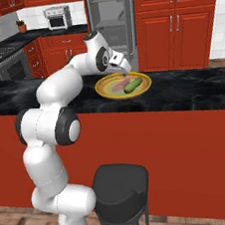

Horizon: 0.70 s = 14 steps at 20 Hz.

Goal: Take the cheese, steak, and cucumber from the fridge and place them on the plate on the dining counter to create an appetizer plate.

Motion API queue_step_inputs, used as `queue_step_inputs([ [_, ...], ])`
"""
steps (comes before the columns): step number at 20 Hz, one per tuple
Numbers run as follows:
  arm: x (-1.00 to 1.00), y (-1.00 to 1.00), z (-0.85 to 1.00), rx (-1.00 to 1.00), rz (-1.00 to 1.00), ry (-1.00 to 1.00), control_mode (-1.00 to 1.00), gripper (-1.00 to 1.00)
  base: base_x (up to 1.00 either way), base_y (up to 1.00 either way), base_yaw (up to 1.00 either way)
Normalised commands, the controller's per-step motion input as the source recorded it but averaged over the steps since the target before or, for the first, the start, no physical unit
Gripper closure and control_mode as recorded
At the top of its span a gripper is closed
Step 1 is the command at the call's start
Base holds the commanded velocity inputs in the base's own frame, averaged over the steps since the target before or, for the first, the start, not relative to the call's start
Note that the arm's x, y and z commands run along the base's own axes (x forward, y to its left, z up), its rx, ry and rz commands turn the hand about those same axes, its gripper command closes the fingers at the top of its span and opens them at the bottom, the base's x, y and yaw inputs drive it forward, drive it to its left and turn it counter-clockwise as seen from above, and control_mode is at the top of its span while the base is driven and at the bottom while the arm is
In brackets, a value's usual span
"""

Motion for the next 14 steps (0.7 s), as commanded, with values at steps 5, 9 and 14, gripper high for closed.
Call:
queue_step_inputs([
  [5,-1.0,0.34,0.96,0.03,0.0,-0.14,-1.0,-1.0,0.0,0.0,0.0],
  [9,-1.0,0.43,0.66,0.06,0.0,0.0,-1.0,-1.0,0.0,0.0,0.0],
  [14,-1.0,0.39,0.33,0.03,0.0,0.02,-1.0,-1.0,0.0,0.0,0.0],
])
